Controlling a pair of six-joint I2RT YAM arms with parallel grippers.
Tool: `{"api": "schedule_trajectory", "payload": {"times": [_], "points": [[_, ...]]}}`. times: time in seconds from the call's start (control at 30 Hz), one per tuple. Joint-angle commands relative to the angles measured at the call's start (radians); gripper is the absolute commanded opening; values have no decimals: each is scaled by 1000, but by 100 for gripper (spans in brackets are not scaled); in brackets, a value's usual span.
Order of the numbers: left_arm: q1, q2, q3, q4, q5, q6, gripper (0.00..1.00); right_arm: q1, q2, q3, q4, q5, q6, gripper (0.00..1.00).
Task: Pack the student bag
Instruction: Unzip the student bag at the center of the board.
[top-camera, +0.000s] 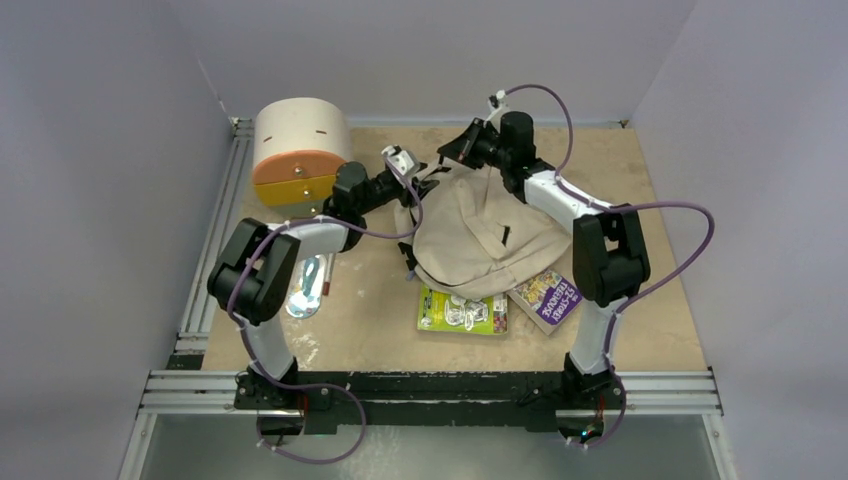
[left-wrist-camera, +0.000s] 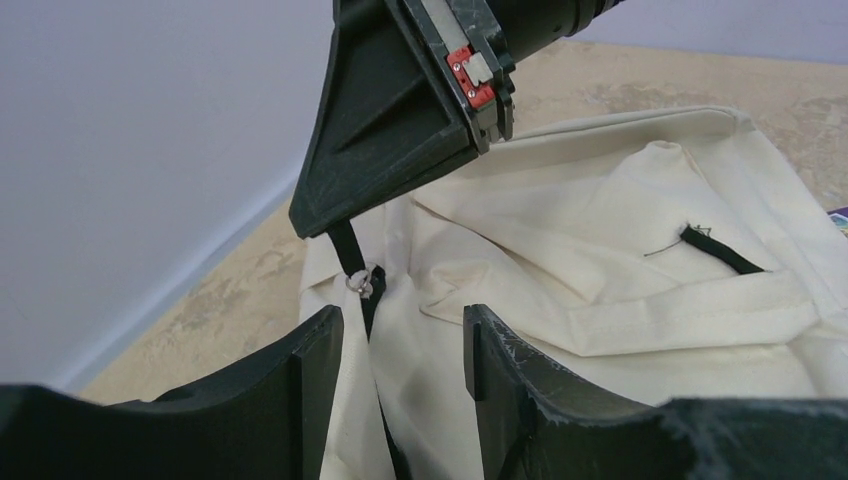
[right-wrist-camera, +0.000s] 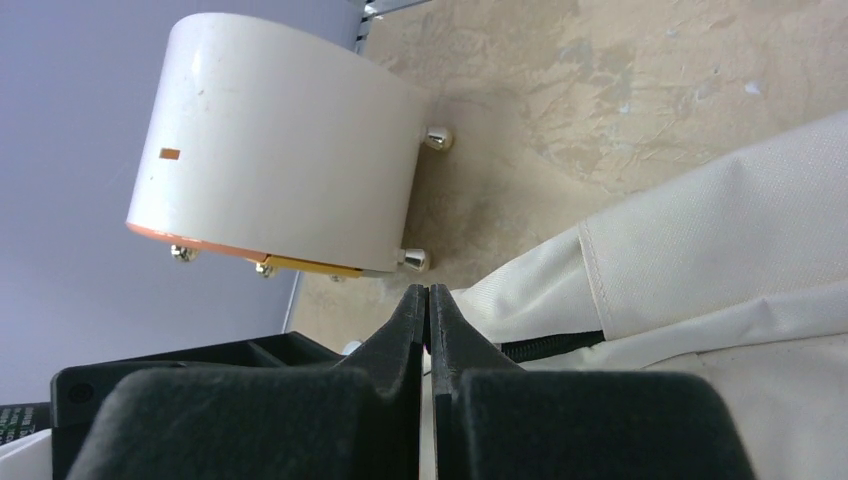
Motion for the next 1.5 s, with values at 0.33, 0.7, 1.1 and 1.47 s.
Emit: {"api": "schedule_trajectory", "payload": {"times": [0.33, 0.7, 1.1, 1.47], "points": [[4, 146, 184, 105, 24, 13, 49, -17, -29, 48, 107, -49, 18, 0], [7, 213, 296, 64, 12, -91, 50, -16, -49, 22, 114, -69, 13, 0], [9, 230, 282, 45, 3, -141, 49, -17, -80, -2, 117, -38, 10, 0], [20, 247, 298, 60, 53, -185, 44, -16, -87, -2, 119, -57, 9, 0]]}}
